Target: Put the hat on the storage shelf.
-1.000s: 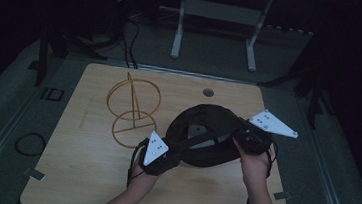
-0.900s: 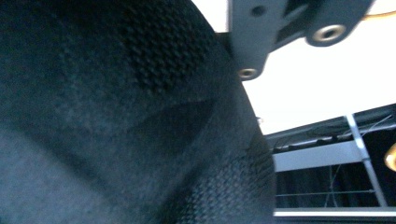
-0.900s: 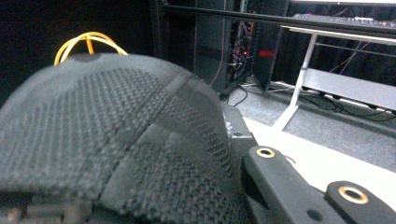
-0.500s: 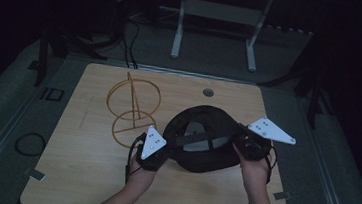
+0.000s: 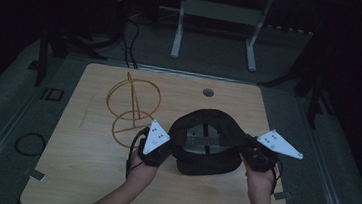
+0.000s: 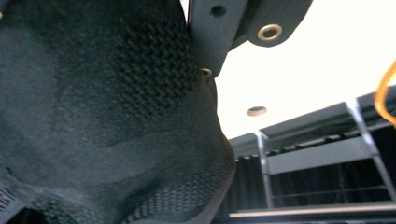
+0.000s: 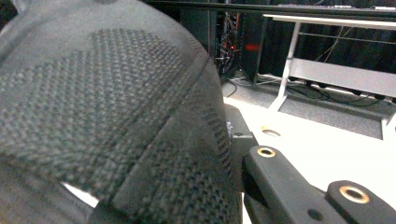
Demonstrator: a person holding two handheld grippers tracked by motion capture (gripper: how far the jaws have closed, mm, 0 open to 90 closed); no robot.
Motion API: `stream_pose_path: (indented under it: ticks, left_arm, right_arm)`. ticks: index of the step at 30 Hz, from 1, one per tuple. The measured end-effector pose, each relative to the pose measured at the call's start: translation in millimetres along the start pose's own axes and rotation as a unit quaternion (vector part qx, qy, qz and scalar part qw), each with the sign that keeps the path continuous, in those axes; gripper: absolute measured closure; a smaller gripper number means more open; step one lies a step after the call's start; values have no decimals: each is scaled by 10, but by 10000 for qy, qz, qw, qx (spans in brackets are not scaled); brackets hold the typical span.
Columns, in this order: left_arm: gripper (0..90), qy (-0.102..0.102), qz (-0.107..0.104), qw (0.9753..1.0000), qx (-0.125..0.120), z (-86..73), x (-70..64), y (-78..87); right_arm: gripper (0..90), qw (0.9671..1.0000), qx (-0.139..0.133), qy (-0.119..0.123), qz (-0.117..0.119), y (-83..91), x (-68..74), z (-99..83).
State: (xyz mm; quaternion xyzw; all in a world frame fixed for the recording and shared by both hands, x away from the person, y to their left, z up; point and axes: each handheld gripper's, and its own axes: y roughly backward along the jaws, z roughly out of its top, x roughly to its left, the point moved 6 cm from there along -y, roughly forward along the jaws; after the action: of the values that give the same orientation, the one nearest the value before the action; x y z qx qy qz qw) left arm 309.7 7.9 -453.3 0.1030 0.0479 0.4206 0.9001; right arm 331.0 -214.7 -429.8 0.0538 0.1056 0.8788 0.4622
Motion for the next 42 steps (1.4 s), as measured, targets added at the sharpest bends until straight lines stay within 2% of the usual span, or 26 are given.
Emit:
stream_pose_path:
  ticks: [3, 5, 10, 12, 14, 16, 17, 18, 21, 22, 24, 27, 31, 34, 35, 37, 38, 39, 40, 41, 42]
  left_arm:
    - [900, 29, 25, 10000, 50, 26, 23, -21]
    - [900, 97, 71, 9999, 31, 57, 43, -27]
    - [900, 75, 66, 10000, 3, 142, 38, -34]
    - [900, -2, 78, 10000, 18, 173, 29, -38]
    - [900, -59, 66, 10000, 26, 220, 16, -35]
    - [900, -34, 59, 10000, -19, 242, 10, -32]
    - [900, -52, 54, 10000, -48, 272, 5, -28]
    - [900, -33, 37, 10000, -75, 314, 4, -23]
    - [900, -125, 112, 9998, -125, 385, -15, -29]
    - [900, -125, 112, 9998, -125, 385, -15, -29]
    - [900, -178, 139, 9997, -116, 419, -16, -37]
    - [900, -179, 214, 9995, -129, 439, 13, -67]
    - [900, -212, 250, 9994, -122, 428, 32, -81]
    - [900, -257, 276, 9992, -153, 431, 38, -65]
    - [900, -278, 323, 9988, -231, 446, 47, -29]
    - [900, -320, 332, 9985, -293, 461, 68, 5]
    - [900, -339, 317, 9984, -332, 467, 80, 22]
    - [900, -349, 192, 9984, -406, 472, 87, 38]
    - [900, -349, 192, 9984, -406, 472, 87, 38]
    - [900, -437, 128, 9978, -474, 470, 108, 71]
    - [900, -453, -75, 9975, -533, 467, 113, 92]
  right_arm:
    - [891, 9999, -14, -76, 92, 30, 32, -40]
    - [888, 9999, -9, -81, 84, 54, 56, -81]
    - [873, 9998, -9, -209, 68, 80, 83, -201]
    - [811, 9995, -38, -296, 142, 100, 91, -233]
    - [702, 9994, -66, -301, 160, 123, 93, -224]
    - [672, 9993, -76, -308, 182, 138, 95, -221]
    - [564, 9996, -87, -239, 152, 168, 107, -225]
    - [524, 9995, -83, -245, 193, 179, 118, -231]
    - [452, 9995, 15, -200, 254, 203, 151, -270]
    - [452, 9995, 15, -200, 254, 203, 151, -270]
    - [397, 9991, 98, -197, 376, 225, 183, -343]
    - [365, 9981, 170, -227, 546, 257, 204, -427]
    - [339, 9966, 331, -152, 743, 341, 249, -563]
    - [340, 9962, 400, -126, 768, 408, 264, -632]
    - [340, 9950, 461, -176, 866, 513, 272, -706]
    - [341, 9946, 505, -157, 894, 600, 271, -759]
    - [340, 9947, 520, -122, 880, 648, 262, -781]
    - [343, 9948, 507, -109, 877, 696, 250, -791]
    - [343, 9948, 507, -109, 877, 696, 250, -791]
    - [375, 9954, 494, -10, 819, 776, 203, -779]
    - [376, 9960, 474, 28, 755, 810, 172, -757]
